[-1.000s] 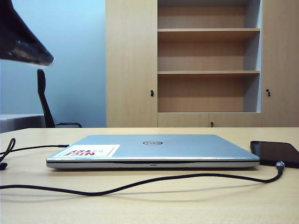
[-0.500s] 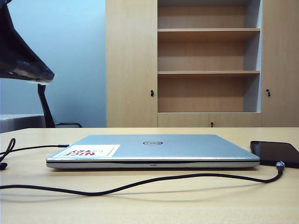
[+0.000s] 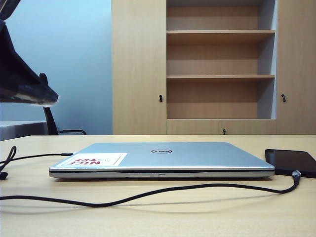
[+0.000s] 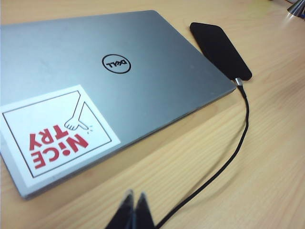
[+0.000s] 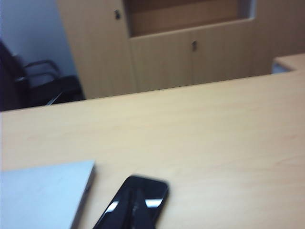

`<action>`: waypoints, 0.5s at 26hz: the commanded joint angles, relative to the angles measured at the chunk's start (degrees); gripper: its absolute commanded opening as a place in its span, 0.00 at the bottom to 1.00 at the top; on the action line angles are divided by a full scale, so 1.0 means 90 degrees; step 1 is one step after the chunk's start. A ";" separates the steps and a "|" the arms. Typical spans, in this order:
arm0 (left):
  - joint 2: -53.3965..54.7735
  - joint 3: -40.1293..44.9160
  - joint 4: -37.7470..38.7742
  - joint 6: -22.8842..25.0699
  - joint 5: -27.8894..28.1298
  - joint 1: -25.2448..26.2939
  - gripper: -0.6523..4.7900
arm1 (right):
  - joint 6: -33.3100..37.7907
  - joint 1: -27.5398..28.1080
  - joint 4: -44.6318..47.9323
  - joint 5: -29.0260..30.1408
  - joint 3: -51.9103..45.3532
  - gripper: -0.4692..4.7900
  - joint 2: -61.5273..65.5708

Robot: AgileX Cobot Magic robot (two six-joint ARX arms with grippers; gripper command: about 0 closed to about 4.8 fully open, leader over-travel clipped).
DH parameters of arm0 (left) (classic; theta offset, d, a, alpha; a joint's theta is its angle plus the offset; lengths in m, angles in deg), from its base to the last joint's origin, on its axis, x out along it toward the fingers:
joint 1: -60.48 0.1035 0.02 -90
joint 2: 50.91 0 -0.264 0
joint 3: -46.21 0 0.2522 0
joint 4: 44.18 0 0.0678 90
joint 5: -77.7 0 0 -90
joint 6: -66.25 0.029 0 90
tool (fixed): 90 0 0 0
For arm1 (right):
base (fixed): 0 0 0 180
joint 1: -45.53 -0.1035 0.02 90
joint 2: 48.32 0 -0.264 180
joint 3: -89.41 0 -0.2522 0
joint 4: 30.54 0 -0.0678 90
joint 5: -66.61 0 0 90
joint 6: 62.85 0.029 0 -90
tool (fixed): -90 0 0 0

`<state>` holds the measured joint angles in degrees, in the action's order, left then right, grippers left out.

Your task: Pick up the charging cable and the phone, plug the charging cable into the charging port on the phone, and finally place them back on the table.

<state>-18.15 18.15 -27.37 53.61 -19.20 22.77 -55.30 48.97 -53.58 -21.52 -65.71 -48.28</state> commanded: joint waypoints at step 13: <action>-0.0007 0.0495 -0.0777 0.0027 -0.0010 0.0005 0.11 | -0.0644 -0.0002 0.1100 -0.0364 -0.0801 0.09 -0.0019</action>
<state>-18.20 22.54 -33.55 53.61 -19.20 22.77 -60.77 48.97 -46.37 -24.49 -72.47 -48.28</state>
